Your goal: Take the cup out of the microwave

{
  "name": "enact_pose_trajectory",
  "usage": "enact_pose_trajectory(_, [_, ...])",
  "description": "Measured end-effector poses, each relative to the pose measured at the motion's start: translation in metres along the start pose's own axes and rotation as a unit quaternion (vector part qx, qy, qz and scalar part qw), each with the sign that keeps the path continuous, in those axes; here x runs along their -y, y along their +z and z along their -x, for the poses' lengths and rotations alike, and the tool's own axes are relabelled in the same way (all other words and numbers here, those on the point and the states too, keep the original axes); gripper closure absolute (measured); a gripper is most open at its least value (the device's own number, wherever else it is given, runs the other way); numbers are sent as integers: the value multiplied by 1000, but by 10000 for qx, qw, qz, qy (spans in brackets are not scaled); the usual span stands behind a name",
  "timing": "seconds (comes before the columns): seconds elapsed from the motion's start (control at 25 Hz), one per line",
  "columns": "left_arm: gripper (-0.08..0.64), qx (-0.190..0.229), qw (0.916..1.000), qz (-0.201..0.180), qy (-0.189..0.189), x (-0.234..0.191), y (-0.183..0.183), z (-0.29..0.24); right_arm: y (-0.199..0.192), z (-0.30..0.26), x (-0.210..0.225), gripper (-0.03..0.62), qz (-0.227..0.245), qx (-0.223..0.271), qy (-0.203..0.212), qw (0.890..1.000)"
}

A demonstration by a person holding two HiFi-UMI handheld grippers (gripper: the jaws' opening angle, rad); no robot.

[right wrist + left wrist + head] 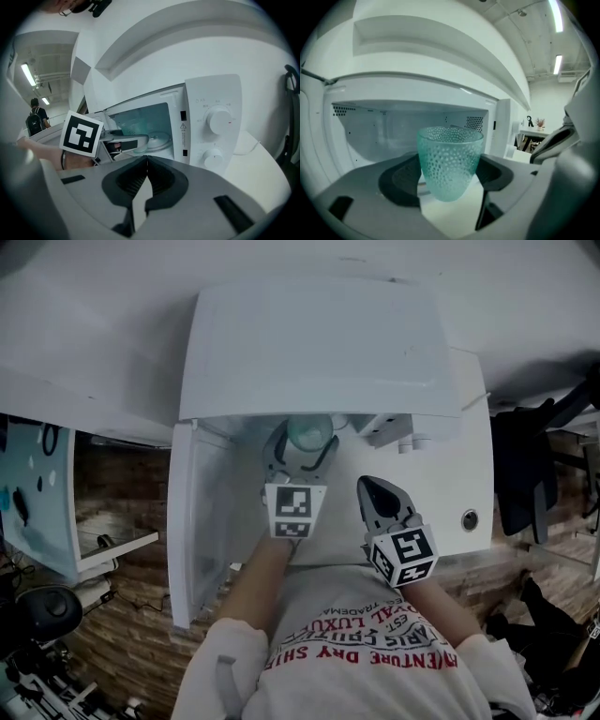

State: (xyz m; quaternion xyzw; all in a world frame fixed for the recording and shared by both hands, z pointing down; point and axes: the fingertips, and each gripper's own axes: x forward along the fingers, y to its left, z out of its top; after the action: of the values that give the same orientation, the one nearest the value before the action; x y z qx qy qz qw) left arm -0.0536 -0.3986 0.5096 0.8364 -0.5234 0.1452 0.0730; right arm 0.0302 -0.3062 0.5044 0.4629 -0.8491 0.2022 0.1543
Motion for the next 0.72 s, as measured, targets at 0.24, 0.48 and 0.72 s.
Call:
enact_pose_trajectory(0.24, [196,102,9997,234,-38,9,-3,51,-1,12,-16,580,34,188,-39,9998])
enact_pose_trajectory(0.48, [198,472,9986,224,-11,14,18,106,12,31,-32,580,79,519,-100,9986])
enact_pose_trajectory(0.72, [196,855,9961,156,147,14,51,146,47,48,-48,580,267,1059,-117,9939])
